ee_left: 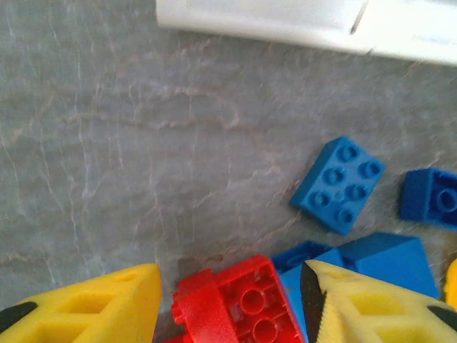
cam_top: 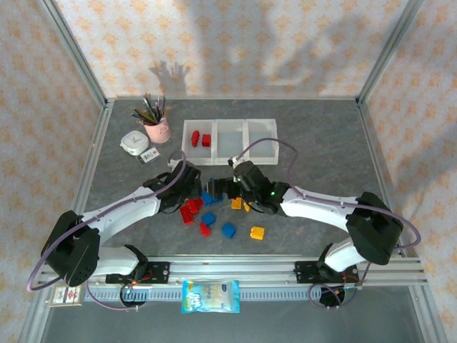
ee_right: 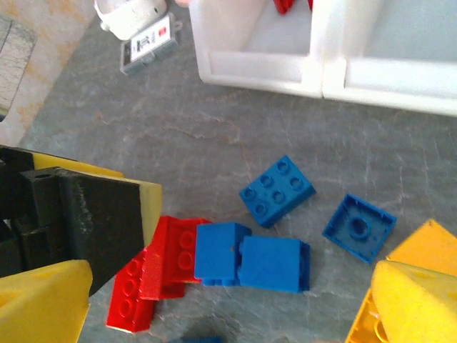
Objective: Sort the legos into containers by color
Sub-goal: Pick up the legos from the middle-left of the table.
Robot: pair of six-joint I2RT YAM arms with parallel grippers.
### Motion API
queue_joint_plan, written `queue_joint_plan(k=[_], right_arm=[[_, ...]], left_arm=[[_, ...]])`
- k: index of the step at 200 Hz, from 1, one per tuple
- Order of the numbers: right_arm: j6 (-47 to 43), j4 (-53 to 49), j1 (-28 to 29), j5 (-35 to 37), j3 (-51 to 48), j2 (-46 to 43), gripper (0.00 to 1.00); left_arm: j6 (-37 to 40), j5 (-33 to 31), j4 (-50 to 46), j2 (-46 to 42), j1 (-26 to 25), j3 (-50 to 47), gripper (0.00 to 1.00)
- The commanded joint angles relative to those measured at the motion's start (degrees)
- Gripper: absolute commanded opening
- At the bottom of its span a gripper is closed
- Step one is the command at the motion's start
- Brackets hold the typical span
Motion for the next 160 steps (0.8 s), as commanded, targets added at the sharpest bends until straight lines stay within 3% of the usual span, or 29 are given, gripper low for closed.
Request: queue_joint_plan(k=[1, 160], right_arm=[[1.27, -0.19, 1.04, 1.37, -0.98, 0.46, 1.0], [2.36, -0.35, 1.07, 3.35, -1.27, -0.51, 1.0]], left_arm=[[-3.63, -0.45, 0.51, 0.41, -0.12, -2.1, 0.57], [-6.23, -1.06, 6.28, 3.97, -0.12, -7.06, 0.42]])
